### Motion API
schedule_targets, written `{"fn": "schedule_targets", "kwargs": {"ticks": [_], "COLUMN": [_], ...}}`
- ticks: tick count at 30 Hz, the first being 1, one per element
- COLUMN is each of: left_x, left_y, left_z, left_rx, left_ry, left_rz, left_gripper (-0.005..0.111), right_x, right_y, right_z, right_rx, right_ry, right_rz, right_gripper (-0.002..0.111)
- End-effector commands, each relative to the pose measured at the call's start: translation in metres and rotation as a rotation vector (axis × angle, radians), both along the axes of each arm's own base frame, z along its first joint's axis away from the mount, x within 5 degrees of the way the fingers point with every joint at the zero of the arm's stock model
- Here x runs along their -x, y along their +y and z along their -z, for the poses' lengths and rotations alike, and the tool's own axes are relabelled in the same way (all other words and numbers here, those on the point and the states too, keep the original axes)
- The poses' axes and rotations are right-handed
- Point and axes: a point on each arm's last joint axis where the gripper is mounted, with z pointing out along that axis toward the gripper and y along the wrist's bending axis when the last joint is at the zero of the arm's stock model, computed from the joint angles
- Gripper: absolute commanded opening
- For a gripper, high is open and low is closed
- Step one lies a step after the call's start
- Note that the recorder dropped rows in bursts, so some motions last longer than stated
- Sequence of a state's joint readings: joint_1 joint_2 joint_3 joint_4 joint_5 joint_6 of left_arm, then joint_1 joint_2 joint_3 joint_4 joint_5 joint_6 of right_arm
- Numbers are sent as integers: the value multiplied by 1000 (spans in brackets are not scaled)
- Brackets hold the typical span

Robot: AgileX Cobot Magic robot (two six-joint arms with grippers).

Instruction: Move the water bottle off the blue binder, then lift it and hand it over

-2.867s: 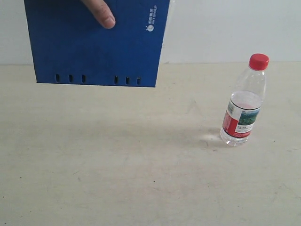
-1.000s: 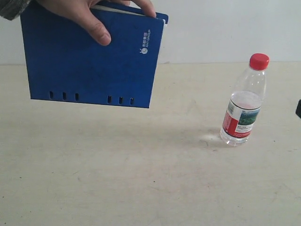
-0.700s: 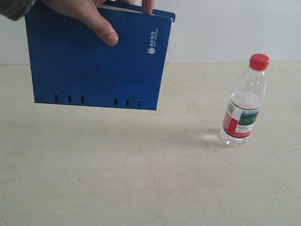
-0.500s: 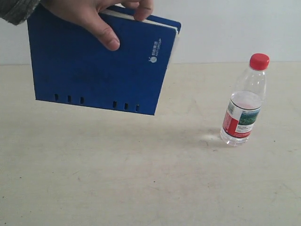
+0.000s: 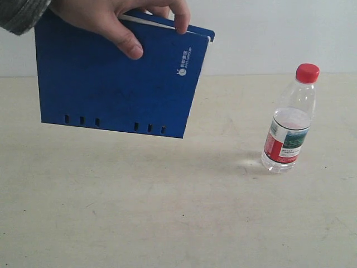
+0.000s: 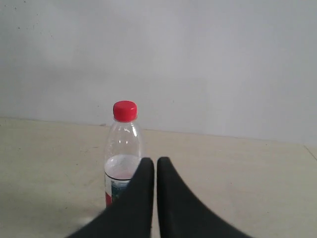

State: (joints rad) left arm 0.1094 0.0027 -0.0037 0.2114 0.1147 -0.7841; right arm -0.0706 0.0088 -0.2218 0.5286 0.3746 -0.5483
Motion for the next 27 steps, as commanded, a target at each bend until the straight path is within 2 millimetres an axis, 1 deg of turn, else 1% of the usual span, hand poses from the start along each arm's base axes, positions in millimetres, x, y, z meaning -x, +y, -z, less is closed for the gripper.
{"fn": "schedule_targets", "kwargs": {"ticks": [1,2,4,12,14,17,18,20,22,25,27], "left_x": [0,0,0,0,0,0,0,0,0,0,0], "left_y": [0,0,0,0,0,0,0,0,0,0,0], "left_z": [0,0,0,0,0,0,0,0,0,0,0], "left_rx": [11,11,11,11,11,11,11,11,11,11,11], "left_ry": [-8,-8,-8,-10,-10,-10,-10,-10,-10,-10,-10], "left_rz": [5,5,5,5,5,5,5,5,5,5,5], "left_gripper": [4,4,4,4,4,4,4,4,4,4,4], "right_x": [2,2,2,2,3,2,2,1,-1,-9,-14], "right_y": [0,0,0,-10,-12,-15,-15,-16,-16,-15,-15], "right_z": [3,4,3,-20,-21,-19,-18,-14,-4,23,43], "right_rx": [16,-15,-18,-52,-19,-81,-69,-59,-72,-119,-128], "right_ry": [28,40,28,-224,-242,-217,-204,-156,-97,-46,-45], "right_rz": [-21,-28,-22,87,112,132,141,150,150,135,133], "right_gripper": [0,0,0,0,0,0,0,0,0,0,0]}}
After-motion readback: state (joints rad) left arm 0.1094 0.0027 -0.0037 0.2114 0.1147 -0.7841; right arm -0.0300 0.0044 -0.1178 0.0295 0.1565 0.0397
